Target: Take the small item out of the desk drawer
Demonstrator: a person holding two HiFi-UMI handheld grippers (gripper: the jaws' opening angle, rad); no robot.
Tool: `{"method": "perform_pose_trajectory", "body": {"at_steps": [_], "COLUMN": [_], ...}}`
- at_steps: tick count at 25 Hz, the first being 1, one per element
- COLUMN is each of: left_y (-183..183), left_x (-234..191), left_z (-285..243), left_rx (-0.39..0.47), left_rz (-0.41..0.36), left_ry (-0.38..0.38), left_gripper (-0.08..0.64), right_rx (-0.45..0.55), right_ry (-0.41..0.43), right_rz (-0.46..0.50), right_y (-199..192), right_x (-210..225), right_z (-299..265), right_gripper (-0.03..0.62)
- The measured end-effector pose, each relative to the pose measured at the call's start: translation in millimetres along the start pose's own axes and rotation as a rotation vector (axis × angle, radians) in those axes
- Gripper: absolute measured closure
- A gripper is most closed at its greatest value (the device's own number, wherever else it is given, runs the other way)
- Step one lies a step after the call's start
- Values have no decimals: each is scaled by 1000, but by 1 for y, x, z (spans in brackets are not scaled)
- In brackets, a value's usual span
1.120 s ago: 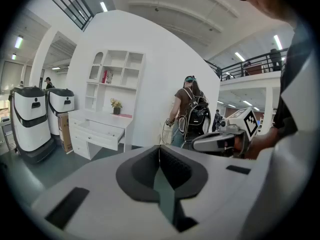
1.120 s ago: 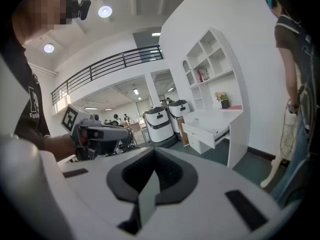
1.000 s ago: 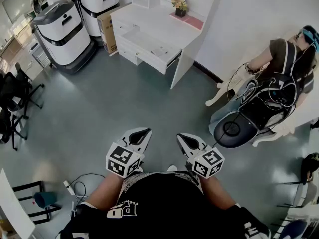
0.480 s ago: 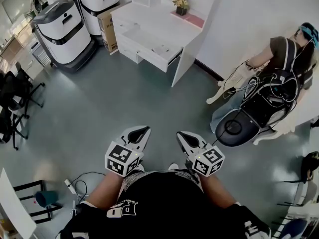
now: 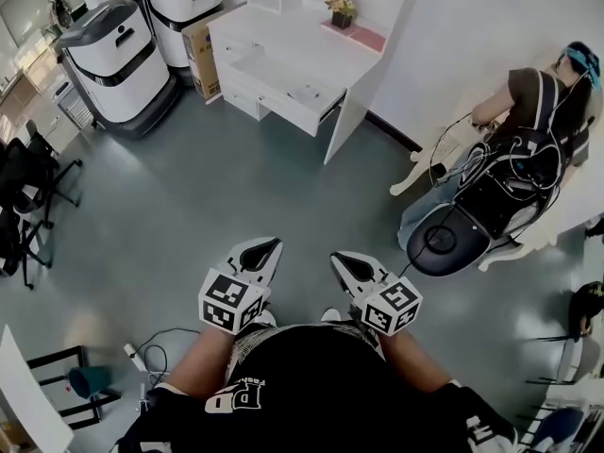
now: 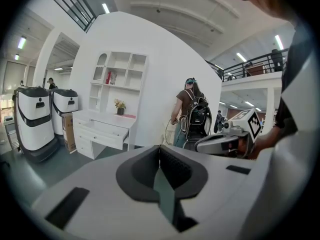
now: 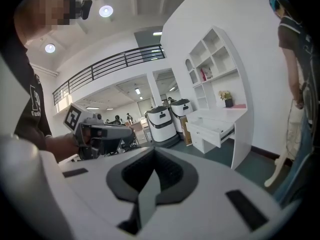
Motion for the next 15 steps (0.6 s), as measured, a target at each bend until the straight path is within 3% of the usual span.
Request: {"method": "perform_pose_trajectory", "body": {"at_steps": [15], "left_y": [-33], "left_x": [-64], "left_z": [52], "left_rx": [-43], "left_rz": [25], "left_ry": [-43], "left_gripper": [545], "right_rx": [-11], "right_ry": [-41], "right_rz": [-29], "right_y": [-13], "right_x": [-62], "right_z": [-62], "right_gripper": [584]}}
Point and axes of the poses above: the fingertips, and each gripper's own axes: z backward along the fingers, x to its right, y out of its top, the point moved 5 cm from there along z, backward along the fingers
